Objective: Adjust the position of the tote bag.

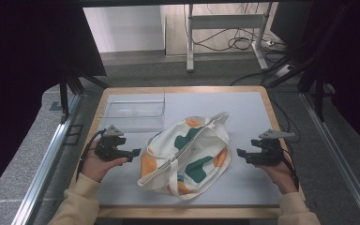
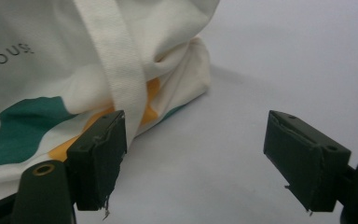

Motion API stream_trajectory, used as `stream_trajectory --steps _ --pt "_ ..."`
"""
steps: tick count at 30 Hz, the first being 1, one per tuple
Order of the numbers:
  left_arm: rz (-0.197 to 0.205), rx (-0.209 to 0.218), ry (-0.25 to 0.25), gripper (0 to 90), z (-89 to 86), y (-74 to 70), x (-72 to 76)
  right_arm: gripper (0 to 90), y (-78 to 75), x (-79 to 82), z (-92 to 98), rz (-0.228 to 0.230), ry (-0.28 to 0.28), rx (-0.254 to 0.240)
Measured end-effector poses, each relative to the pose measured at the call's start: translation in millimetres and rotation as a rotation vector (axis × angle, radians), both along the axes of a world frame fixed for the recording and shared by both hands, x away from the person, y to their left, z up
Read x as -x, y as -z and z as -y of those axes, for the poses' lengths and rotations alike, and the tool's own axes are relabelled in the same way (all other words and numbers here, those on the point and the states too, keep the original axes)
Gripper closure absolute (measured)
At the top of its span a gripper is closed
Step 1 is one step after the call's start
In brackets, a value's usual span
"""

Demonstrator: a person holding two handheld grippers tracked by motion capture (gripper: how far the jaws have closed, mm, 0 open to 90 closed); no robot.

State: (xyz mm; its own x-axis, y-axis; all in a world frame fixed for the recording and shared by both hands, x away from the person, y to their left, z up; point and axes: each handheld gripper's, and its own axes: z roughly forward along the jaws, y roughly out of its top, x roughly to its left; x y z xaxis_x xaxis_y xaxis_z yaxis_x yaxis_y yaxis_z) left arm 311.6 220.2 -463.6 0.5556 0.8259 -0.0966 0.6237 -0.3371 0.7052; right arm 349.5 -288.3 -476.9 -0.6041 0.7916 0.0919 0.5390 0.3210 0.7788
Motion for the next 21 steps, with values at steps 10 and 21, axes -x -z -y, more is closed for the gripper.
stream_trajectory --steps 10,21 --pt "0.018 0.040 0.041 24.2 1.0 -12.8 13.0 23.7 0.2 -3.6 -1.7 -0.009 0.016 -0.012" --pt "0.029 0.045 0.109 28.4 7.6 -21.2 25.5 24.5 -4.6 -4.7 -6.8 0.025 0.012 -0.017"
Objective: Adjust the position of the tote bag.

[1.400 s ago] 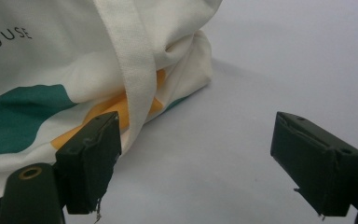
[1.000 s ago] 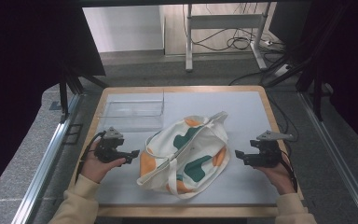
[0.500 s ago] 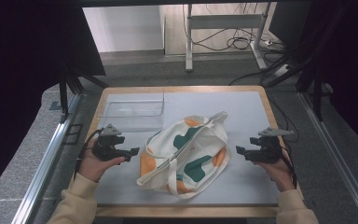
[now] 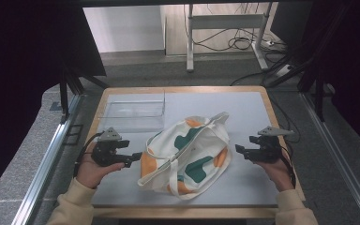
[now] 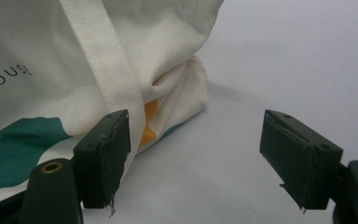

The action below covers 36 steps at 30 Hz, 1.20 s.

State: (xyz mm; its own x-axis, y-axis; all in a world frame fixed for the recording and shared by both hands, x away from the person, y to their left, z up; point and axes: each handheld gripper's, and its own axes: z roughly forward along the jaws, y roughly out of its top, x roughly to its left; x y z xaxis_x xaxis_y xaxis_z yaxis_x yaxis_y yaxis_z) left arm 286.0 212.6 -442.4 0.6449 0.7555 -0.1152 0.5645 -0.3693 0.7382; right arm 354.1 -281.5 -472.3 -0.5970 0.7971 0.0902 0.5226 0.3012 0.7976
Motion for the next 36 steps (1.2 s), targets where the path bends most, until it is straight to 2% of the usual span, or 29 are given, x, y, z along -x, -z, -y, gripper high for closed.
stream_trajectory --steps 5,16,19,27,30,36 --pt "0.003 -0.017 0.033 28.7 9.3 -2.3 4.4 24.4 3.7 -1.0 -0.1 -0.008 -0.012 0.011" --pt "0.017 -0.005 0.100 27.4 20.2 -17.0 21.1 24.0 5.5 0.2 -1.3 -0.012 0.004 0.028" --pt "0.015 0.005 0.115 27.4 22.5 -18.5 23.1 23.7 5.4 0.1 0.2 -0.016 0.000 -0.002" --pt "0.009 0.026 0.138 27.6 27.3 -22.6 29.2 23.4 5.9 -0.2 1.9 -0.015 0.012 -0.001" --pt "0.012 0.026 0.154 28.2 29.7 -25.2 32.6 23.2 5.6 0.3 1.8 -0.019 0.005 -0.019" --pt "-0.021 0.020 0.191 29.9 39.4 -25.7 41.9 23.0 5.8 0.6 1.4 -0.014 0.010 -0.015"
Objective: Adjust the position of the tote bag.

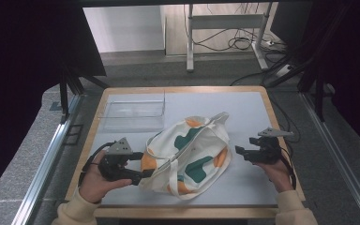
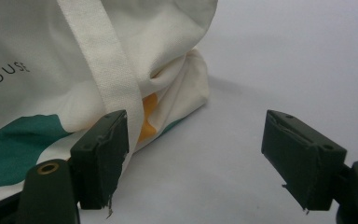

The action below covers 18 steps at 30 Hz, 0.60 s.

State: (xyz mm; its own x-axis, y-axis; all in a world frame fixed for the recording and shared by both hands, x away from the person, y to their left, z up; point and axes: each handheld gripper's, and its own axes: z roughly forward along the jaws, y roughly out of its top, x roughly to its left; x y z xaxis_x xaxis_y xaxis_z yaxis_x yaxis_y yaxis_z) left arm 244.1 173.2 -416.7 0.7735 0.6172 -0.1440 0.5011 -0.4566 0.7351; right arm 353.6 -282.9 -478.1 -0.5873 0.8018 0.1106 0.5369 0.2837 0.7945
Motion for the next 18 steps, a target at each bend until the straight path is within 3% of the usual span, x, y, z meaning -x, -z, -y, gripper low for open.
stream_trajectory --steps 4,9,18 --pt "0.001 -0.020 0.021 30.7 6.7 -1.3 6.2 22.8 -1.3 1.0 -0.7 0.002 0.002 0.000" --pt "-0.005 -0.091 0.024 35.0 15.4 5.2 7.8 22.7 -1.7 1.5 0.1 0.003 0.010 0.001" --pt "-0.063 -0.106 0.035 67.7 19.2 22.0 -2.2 22.3 -0.2 0.4 0.8 0.000 0.017 0.016"
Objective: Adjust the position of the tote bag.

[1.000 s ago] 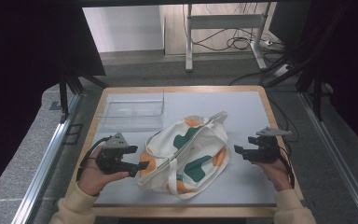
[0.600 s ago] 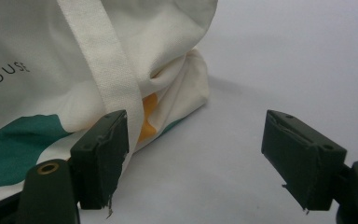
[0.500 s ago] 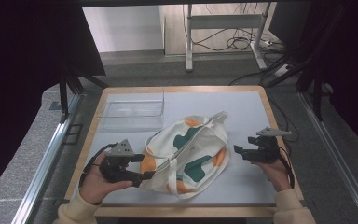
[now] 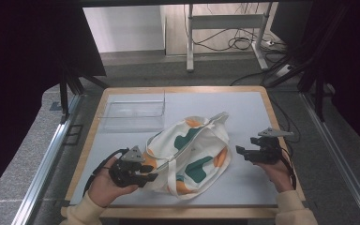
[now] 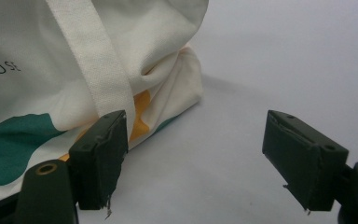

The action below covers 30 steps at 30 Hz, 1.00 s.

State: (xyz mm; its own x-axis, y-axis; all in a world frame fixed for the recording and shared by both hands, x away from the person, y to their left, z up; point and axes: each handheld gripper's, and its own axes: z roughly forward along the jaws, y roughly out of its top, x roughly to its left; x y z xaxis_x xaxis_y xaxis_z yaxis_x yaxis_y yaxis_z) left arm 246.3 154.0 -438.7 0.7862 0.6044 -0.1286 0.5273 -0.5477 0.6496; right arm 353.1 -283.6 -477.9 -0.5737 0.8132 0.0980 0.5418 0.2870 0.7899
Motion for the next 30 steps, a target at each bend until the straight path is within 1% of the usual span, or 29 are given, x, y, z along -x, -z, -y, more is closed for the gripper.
stream_trajectory --steps 4,5,6,14,18,19,20,23,24,26,28,30 --pt "0.004 0.010 0.007 78.3 -0.9 2.0 -1.0 22.2 0.3 0.0 -0.6 0.007 -0.003 0.005" --pt "0.006 0.009 0.008 78.3 -0.8 2.7 -1.2 22.2 0.3 0.0 -0.6 0.007 -0.003 0.005" --pt "0.001 0.001 0.013 80.6 -0.7 4.2 -2.0 22.1 0.8 -0.2 -1.1 0.006 -0.005 0.010" --pt "-0.005 0.002 0.012 82.6 -1.8 5.8 -3.5 22.4 0.3 0.1 -1.6 0.006 -0.007 0.013" --pt "-0.007 0.002 0.012 82.9 -1.8 6.0 -3.4 22.7 -2.4 0.7 -0.8 0.017 -0.016 0.020" --pt "-0.008 0.003 0.013 83.0 -1.9 6.2 -3.4 23.6 -4.6 1.2 -0.8 0.035 -0.025 0.026" --pt "-0.008 0.003 0.013 83.0 -1.9 6.2 -3.4 23.6 -4.6 1.2 -0.8 0.035 -0.025 0.026" --pt "-0.010 0.004 0.013 83.0 -1.9 6.8 -3.5 23.8 -8.9 3.5 -2.7 0.078 -0.024 0.038" --pt "-0.010 0.004 0.013 83.0 -1.9 6.8 -3.5 23.8 -9.6 4.5 -3.9 0.083 -0.030 0.046" --pt "-0.009 0.005 0.013 82.8 -1.7 7.0 -3.4 22.8 -10.4 5.0 -6.6 0.066 -0.043 0.038" --pt "-0.010 0.006 0.015 82.8 -2.3 6.9 -3.9 22.7 -10.4 5.2 -8.3 0.068 -0.041 0.034" --pt "-0.008 0.008 0.016 82.8 -2.8 6.7 -4.0 22.0 -12.8 4.3 -12.9 0.051 -0.038 0.022"
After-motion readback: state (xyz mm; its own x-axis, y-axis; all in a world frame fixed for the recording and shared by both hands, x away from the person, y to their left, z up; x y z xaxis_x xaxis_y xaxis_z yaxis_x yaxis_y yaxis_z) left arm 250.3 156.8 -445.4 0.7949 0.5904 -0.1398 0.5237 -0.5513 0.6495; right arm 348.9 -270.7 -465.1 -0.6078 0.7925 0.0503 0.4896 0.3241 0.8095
